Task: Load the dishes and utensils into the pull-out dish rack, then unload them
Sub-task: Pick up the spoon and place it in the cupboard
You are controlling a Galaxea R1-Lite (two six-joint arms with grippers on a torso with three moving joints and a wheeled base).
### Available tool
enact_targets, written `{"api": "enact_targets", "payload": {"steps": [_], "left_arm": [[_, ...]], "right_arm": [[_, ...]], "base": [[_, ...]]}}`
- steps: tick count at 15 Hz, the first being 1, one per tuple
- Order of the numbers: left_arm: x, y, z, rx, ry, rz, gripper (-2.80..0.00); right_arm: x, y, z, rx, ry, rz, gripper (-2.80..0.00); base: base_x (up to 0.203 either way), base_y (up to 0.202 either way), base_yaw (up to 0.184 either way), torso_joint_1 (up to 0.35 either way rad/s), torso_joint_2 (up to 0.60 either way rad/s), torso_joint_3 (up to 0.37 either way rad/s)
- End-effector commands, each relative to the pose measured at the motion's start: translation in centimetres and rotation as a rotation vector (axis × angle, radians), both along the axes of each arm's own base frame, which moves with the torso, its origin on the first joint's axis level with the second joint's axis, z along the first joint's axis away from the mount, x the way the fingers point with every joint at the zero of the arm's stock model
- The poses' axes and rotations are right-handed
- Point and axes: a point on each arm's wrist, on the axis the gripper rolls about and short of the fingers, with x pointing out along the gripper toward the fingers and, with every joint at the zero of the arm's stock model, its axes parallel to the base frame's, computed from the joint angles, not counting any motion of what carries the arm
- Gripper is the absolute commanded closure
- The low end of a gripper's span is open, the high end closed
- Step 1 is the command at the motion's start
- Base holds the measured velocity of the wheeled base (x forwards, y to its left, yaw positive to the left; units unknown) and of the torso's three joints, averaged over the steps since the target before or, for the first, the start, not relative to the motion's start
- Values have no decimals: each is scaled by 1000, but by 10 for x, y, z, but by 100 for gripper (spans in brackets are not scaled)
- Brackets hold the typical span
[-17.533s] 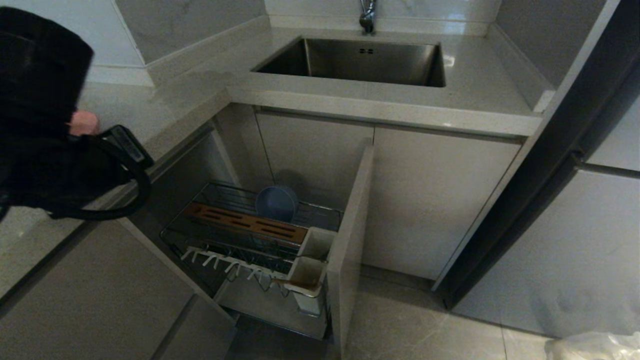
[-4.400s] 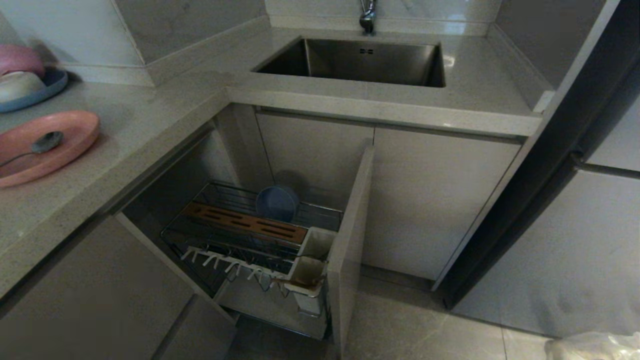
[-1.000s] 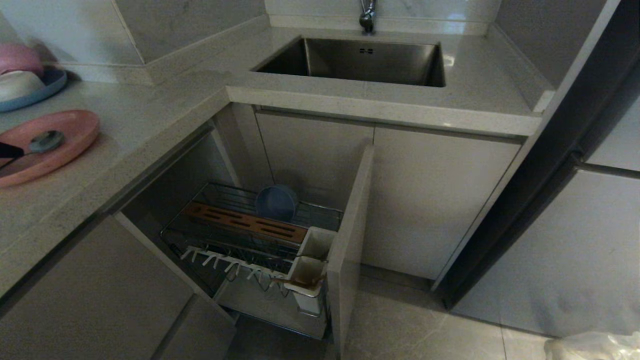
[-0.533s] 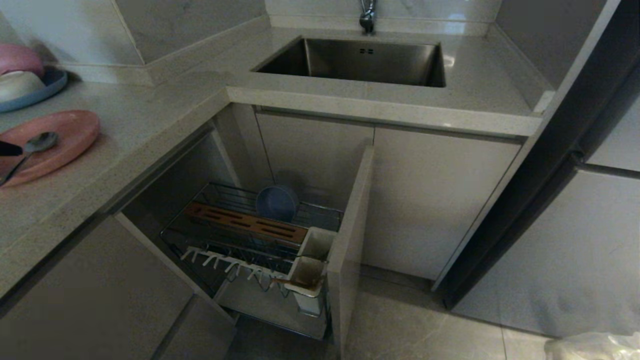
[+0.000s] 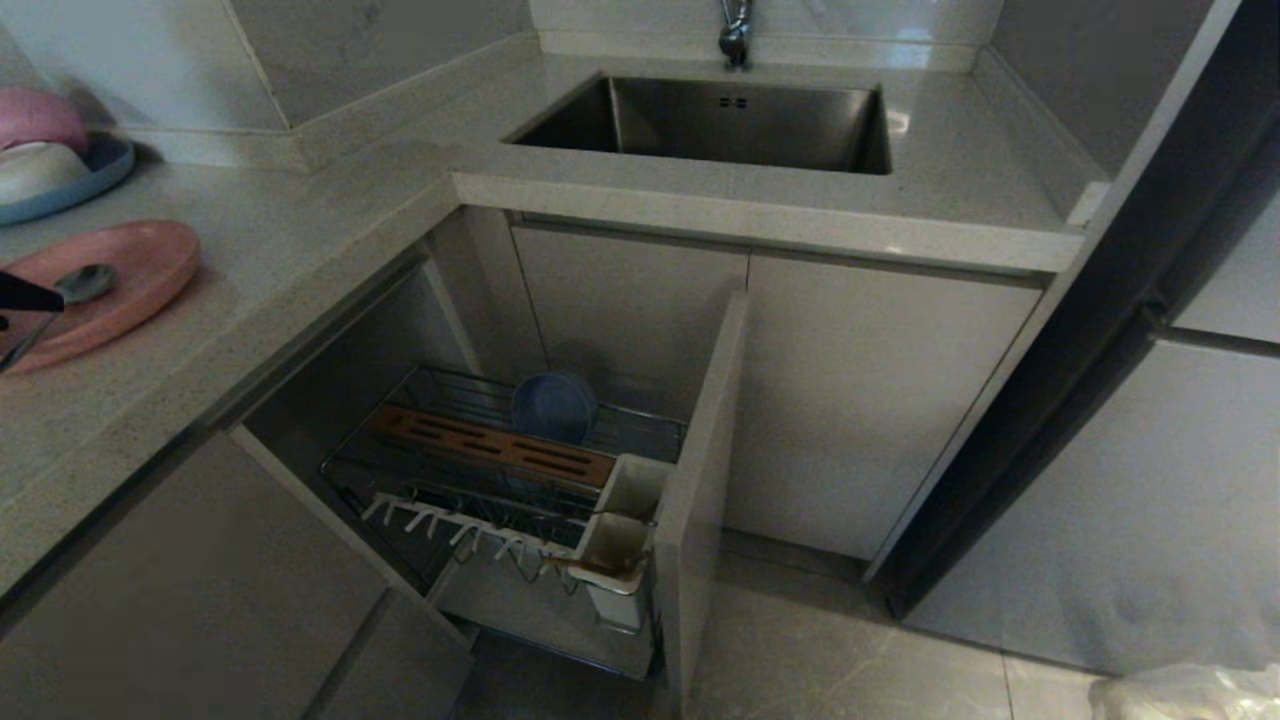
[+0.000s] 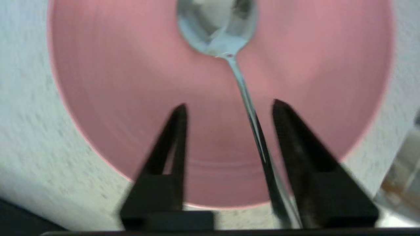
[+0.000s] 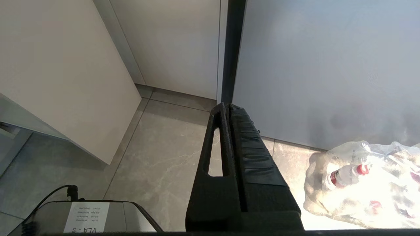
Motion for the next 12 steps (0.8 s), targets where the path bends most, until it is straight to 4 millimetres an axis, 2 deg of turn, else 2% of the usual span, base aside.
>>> {"api": "enact_targets", "payload": {"steps": [1,3,10,11,12], "left_arm": [[5,-5,-2,-27,19,53,-280],[11,-9,-4,-22,43,98,-280],[18,-13,-7,-20,57,85,-280],[18,-13,-7,-20,57,85,0],[19,-13,-8,-21,59,85,0]], "right_arm": [[0,0,0,0,1,0,0],[0,0,0,-1,1,1,0],[0,0,0,0,1,0,0],[0,0,0,0,1,0,0],[0,0,0,-1,1,1,0]], "base": [[0,0,0,0,0,0],[0,0,0,0,0,0],[0,0,0,0,0,0],[0,0,0,0,0,0],[0,0,0,0,0,0]]}}
